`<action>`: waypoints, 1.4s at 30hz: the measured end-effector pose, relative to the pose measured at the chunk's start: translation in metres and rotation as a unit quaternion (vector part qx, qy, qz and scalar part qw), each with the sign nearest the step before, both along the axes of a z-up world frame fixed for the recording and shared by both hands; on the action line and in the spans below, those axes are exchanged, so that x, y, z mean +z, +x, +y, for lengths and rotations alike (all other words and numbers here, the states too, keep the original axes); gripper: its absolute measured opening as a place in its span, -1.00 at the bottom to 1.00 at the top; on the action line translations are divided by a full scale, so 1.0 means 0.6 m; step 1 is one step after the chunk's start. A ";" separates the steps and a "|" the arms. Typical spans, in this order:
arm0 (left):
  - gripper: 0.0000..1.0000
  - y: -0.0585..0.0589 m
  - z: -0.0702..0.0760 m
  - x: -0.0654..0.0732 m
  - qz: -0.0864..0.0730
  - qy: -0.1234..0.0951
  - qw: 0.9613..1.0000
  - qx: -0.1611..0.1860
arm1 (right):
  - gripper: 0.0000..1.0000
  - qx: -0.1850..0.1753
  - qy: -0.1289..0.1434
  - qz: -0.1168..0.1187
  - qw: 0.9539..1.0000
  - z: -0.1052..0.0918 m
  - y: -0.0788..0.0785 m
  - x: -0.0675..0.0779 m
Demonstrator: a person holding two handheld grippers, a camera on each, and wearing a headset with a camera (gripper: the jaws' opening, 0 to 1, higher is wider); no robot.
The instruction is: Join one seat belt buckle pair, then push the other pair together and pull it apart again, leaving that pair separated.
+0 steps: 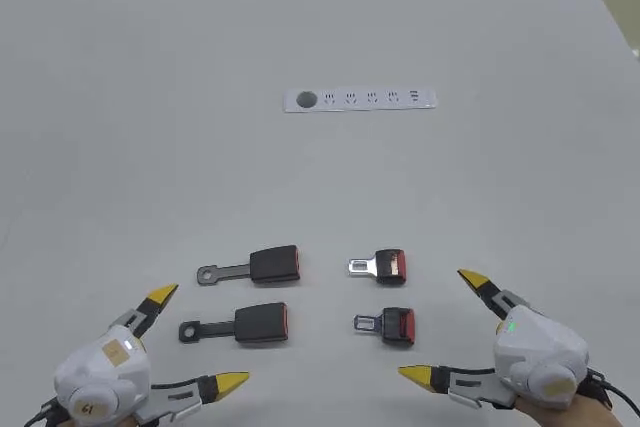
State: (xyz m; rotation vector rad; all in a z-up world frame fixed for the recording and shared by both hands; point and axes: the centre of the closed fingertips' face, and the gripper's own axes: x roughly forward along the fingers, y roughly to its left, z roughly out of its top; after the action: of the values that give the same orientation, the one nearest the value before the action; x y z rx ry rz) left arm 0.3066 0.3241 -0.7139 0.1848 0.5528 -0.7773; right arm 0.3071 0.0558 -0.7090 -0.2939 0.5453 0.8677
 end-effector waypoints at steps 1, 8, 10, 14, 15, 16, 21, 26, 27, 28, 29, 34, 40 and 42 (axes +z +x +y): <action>0.97 0.000 0.000 0.000 0.000 0.000 1.000 0.000 | 0.97 0.000 0.001 0.000 1.000 0.000 0.000 0.000; 0.97 0.000 0.000 0.002 -0.001 0.001 1.000 0.000 | 0.97 0.002 -0.001 -0.003 1.000 0.000 0.001 0.001; 0.97 -0.001 0.000 0.003 -0.001 0.001 1.000 0.000 | 0.97 0.002 -0.001 -0.003 1.000 -0.001 0.002 0.001; 0.97 0.000 0.000 0.004 -0.001 0.002 1.000 -0.001 | 0.97 0.003 -0.002 -0.004 1.000 -0.001 0.002 0.001; 0.97 0.000 0.000 0.004 -0.001 0.002 1.000 -0.001 | 0.96 0.003 -0.002 -0.004 1.000 -0.001 0.002 0.001; 0.97 0.000 -0.001 0.004 -0.001 0.002 1.000 -0.001 | 0.96 0.003 -0.002 -0.005 1.000 -0.001 0.002 0.001; 0.97 0.001 -0.001 0.003 -0.002 0.004 1.000 -0.004 | 0.95 0.005 -0.004 -0.006 1.000 -0.001 0.002 0.001; 0.97 0.002 -0.001 0.002 -0.002 0.004 1.000 -0.004 | 0.95 0.006 -0.004 -0.007 1.000 -0.001 0.003 0.001; 0.97 0.002 -0.001 0.002 -0.002 0.004 1.000 -0.005 | 0.95 0.006 -0.003 -0.008 1.000 -0.001 0.004 0.002; 0.97 0.002 -0.001 0.002 -0.002 0.004 1.000 -0.005 | 0.95 0.006 -0.003 -0.008 1.000 -0.001 0.004 0.001; 0.97 0.002 -0.001 0.002 -0.002 0.004 1.000 -0.005 | 0.94 0.007 -0.004 -0.009 1.000 0.000 0.004 0.001; 0.96 0.002 0.001 0.003 -0.002 0.005 1.000 -0.004 | 0.94 0.010 -0.005 -0.009 1.000 0.001 0.004 0.000; 0.95 0.000 0.002 0.002 -0.002 0.007 1.000 -0.005 | 0.93 0.011 -0.006 -0.008 1.000 0.002 0.005 -0.002; 0.95 0.000 0.002 0.002 -0.001 0.006 1.000 -0.005 | 0.93 0.012 -0.005 -0.009 1.000 0.002 0.005 -0.001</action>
State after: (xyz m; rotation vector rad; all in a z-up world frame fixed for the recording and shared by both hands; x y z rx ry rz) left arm 0.3068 0.3251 -0.7129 0.2003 0.5545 -0.7830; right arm 0.3104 0.0572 -0.7098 -0.3184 0.5301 0.8844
